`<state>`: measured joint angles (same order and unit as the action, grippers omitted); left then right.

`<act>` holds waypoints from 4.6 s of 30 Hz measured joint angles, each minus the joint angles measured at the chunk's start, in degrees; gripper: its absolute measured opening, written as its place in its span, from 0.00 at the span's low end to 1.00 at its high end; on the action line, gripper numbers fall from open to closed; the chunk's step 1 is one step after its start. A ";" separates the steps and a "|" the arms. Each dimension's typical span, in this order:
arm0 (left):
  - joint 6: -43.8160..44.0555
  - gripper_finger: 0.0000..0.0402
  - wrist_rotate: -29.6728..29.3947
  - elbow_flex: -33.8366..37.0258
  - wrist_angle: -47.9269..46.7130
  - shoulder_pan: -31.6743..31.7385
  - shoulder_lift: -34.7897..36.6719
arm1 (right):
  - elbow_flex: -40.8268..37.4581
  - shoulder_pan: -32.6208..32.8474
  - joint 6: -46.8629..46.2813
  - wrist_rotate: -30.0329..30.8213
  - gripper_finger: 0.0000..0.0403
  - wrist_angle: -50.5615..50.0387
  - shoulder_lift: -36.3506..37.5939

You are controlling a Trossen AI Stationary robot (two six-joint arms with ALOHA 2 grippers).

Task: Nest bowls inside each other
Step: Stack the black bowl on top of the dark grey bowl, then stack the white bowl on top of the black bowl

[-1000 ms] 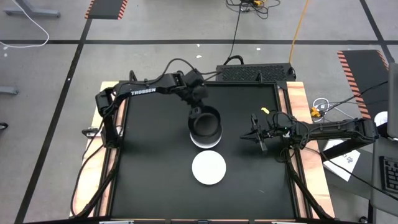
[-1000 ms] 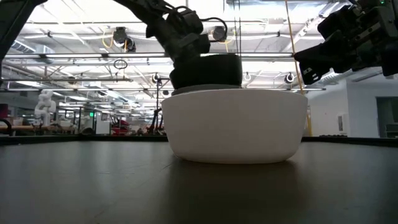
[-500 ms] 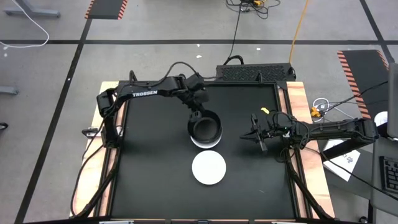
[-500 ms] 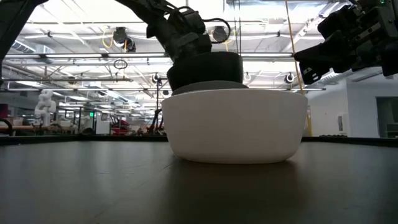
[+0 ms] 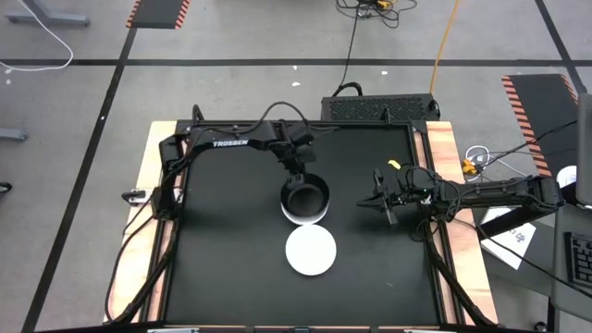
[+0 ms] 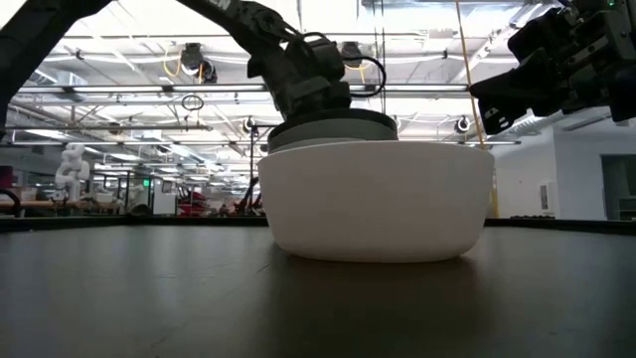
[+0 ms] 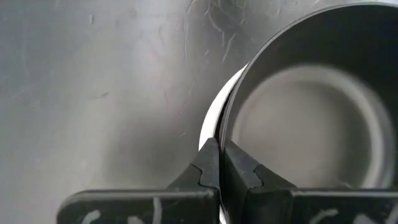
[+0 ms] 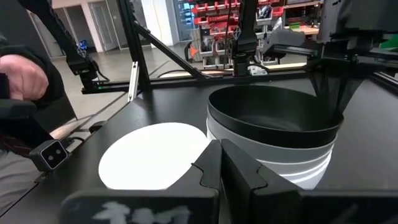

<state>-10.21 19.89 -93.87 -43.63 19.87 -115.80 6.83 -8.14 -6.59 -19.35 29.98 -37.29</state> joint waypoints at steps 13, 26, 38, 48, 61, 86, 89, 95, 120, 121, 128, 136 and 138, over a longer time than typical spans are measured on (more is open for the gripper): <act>-1.05 0.00 -9.59 -5.80 -9.29 -3.38 -0.18 | 0.00 0.00 0.74 0.00 0.00 -1.67 -0.01; -0.17 0.00 -8.16 -5.00 -6.87 -3.94 -0.18 | 0.00 0.00 0.68 0.00 0.00 -1.56 0.01; -1.96 0.12 -7.03 -4.95 -6.05 -4.64 -0.18 | 0.00 0.00 0.66 0.00 0.00 -1.56 -0.01; -3.00 0.39 -7.68 -4.95 -5.56 -5.01 -0.18 | 0.00 0.00 0.64 -0.02 0.00 -1.56 0.02; -5.21 0.67 -9.40 -10.29 -9.83 -5.10 0.41 | 0.00 0.00 0.22 -0.02 0.00 -1.62 -0.01; -3.10 0.01 -6.33 12.18 3.87 -5.22 32.53 | -5.73 0.00 -2.16 -0.09 0.00 6.68 0.41; -1.44 0.01 -6.19 21.88 11.09 -5.31 40.18 | -5.77 0.00 -1.99 -0.08 0.00 6.80 0.34; 4.23 0.00 -5.87 39.72 29.96 -5.89 53.57 | -5.85 0.00 -1.75 -0.07 0.00 8.87 0.39; 13.18 0.00 -15.73 83.13 65.44 -8.73 80.42 | -5.97 0.00 0.44 -0.02 0.00 8.78 0.30; 13.51 0.00 -15.75 83.93 66.28 -8.73 80.85 | -5.97 0.00 0.44 -0.01 0.00 8.78 0.30; 14.14 0.00 -16.53 89.72 73.98 -8.75 84.41 | -5.99 0.00 1.14 0.02 0.00 8.78 -0.40; 13.74 0.00 -20.06 92.81 74.35 -8.75 90.66 | -5.99 0.00 1.56 0.07 0.00 8.80 -1.21; 13.48 0.00 -20.44 93.25 74.37 -8.75 92.38 | -5.99 0.00 1.83 0.59 0.00 8.80 -1.21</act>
<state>3.27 -0.54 -0.63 30.74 11.11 -23.42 0.84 -8.14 -4.76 -18.76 38.78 -38.50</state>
